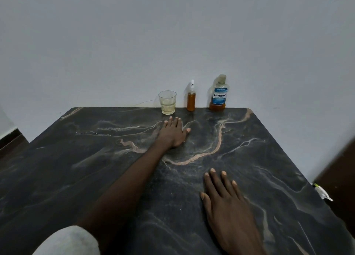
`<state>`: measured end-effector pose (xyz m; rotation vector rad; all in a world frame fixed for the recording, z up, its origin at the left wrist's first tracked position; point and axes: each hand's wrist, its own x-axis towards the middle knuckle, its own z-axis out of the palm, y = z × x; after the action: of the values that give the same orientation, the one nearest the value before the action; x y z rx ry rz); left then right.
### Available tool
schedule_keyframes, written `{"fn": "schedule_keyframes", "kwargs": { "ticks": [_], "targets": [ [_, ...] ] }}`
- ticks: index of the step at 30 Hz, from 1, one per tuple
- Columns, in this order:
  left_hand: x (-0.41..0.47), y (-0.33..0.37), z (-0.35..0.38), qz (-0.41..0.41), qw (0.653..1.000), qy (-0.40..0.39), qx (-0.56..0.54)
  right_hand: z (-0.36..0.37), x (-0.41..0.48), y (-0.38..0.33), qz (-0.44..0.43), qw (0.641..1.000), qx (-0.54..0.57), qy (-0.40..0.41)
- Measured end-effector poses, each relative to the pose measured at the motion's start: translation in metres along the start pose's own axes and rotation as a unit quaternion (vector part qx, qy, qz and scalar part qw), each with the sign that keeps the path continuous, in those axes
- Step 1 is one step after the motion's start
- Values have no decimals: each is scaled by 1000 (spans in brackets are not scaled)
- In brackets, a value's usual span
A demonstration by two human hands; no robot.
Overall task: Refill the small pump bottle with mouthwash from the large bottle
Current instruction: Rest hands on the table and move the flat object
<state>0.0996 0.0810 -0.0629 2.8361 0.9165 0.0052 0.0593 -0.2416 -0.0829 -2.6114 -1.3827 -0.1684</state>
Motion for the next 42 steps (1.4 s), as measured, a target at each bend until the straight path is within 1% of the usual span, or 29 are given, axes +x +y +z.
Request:
{"fn": "schedule_keyframes", "kwargs": {
  "ticks": [3,8,14,19,23,26,34,38,42],
  "targets": [
    [21,38,-1,9,1000,-14,-6,2,2,1,-2,1000,-11,19],
    [48,84,4,35,999,-24,-2,1,2,2,-3,1000,0,23],
    [51,90,7,57,998,-17,7,3,1,1,-9,1000,12,18],
    [41,83,4,83,996,-20,10,-4,0,3,-24,998,49,-5],
    [8,59,1,100,995,-14,5,-10,-2,1,-26,998,58,-8],
    [-29,33,0,98,995,-3,-2,-11,-2,1,-25,998,58,-17],
    [-138,-26,9,15,1000,17,-4,-11,-5,1,-25,998,39,-29],
    [-182,-23,13,-11,1000,28,-9,-11,-6,1,-23,999,35,-34],
    [-206,-4,13,-24,999,26,-13,-12,-6,2,-23,998,41,-33]
  ]
}}
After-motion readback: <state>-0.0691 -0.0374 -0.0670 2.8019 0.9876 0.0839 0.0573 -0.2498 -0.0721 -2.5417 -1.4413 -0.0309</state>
